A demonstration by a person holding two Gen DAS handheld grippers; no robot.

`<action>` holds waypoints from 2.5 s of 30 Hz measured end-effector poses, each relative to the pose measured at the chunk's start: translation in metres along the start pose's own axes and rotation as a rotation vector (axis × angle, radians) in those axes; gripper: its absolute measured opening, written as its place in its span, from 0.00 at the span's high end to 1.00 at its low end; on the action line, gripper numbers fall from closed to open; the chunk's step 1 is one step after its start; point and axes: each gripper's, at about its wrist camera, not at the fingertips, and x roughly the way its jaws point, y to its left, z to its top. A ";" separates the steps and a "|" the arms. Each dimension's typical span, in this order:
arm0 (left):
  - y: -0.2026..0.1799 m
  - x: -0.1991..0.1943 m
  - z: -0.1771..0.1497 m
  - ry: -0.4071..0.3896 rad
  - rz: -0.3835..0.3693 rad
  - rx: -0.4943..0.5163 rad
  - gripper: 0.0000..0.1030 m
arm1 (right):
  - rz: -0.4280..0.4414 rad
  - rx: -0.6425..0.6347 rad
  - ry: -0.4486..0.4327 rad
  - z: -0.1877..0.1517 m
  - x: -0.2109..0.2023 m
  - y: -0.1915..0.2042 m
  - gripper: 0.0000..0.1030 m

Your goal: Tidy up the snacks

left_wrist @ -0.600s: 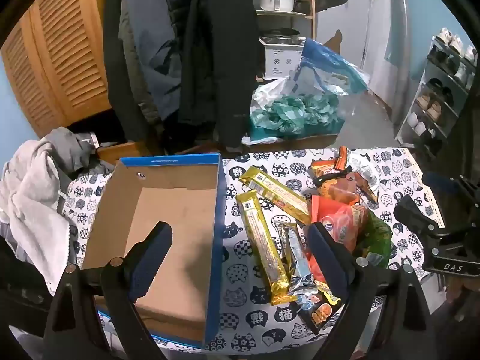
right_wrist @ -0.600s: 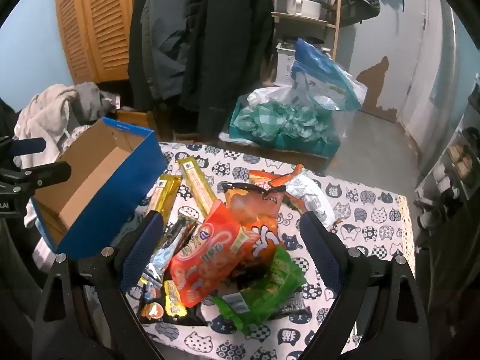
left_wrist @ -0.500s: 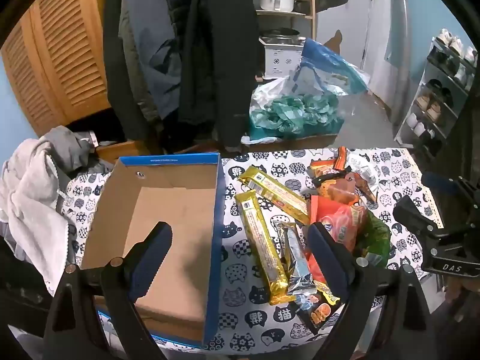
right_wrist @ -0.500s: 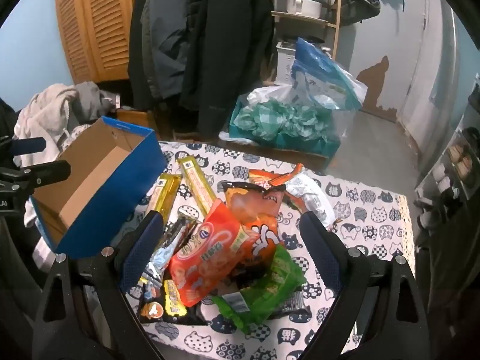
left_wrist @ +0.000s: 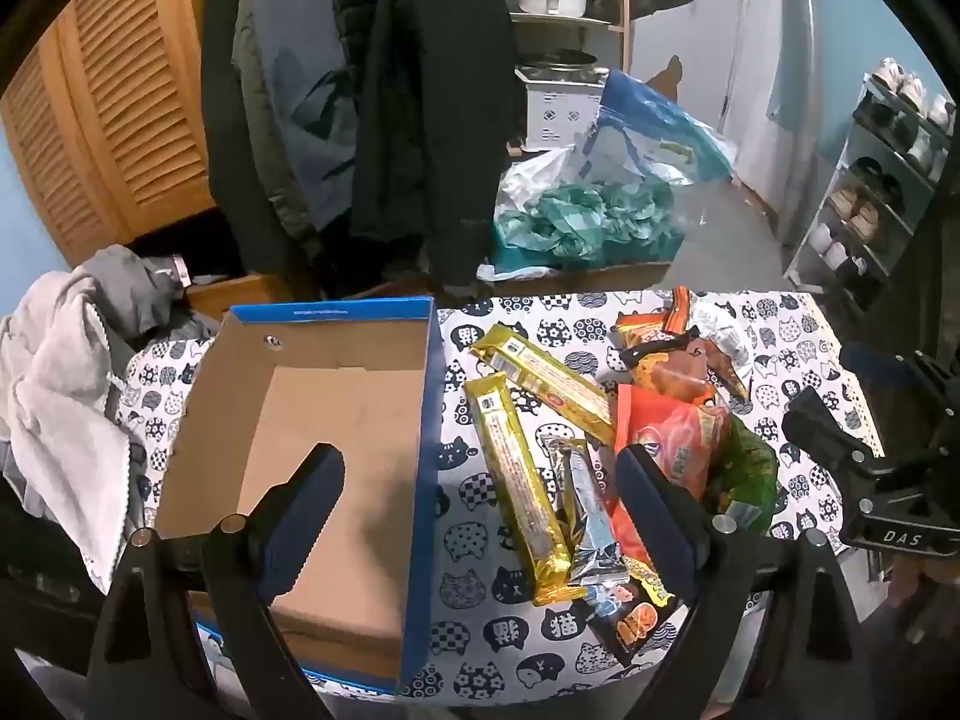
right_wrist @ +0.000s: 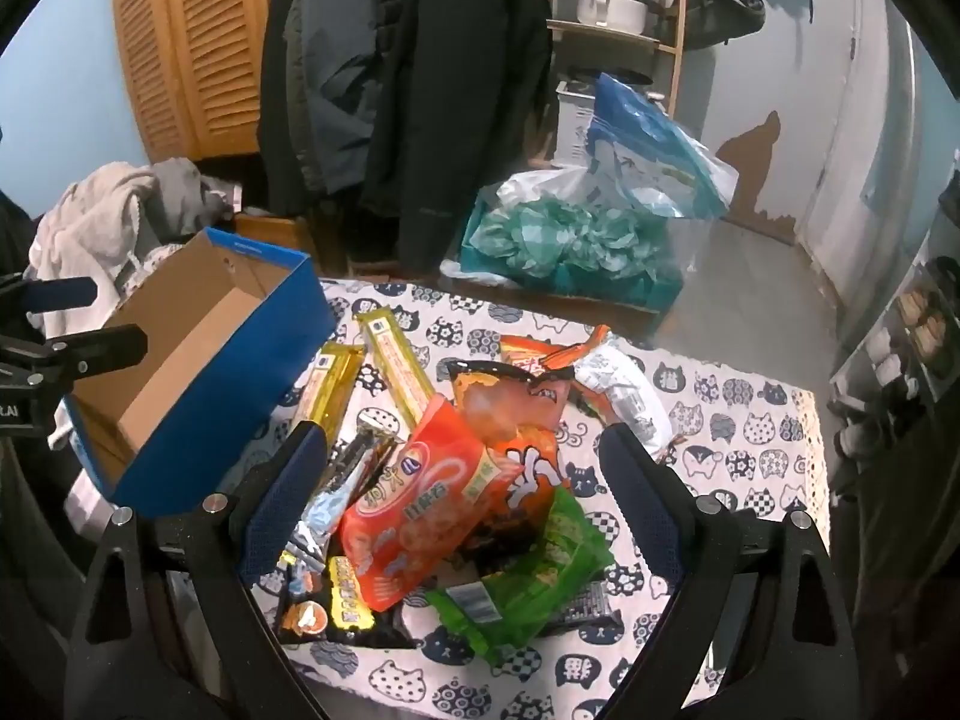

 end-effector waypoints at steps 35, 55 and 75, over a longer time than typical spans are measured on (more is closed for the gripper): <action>-0.002 0.000 -0.001 0.002 -0.010 0.013 0.10 | -0.006 0.000 0.017 0.003 0.000 -0.003 0.12; -0.003 0.000 -0.005 0.005 -0.009 0.016 0.10 | -0.008 -0.002 0.019 0.003 0.000 -0.002 0.12; -0.003 0.001 -0.007 0.007 -0.008 0.015 0.10 | -0.010 -0.004 0.023 0.000 0.001 -0.003 0.12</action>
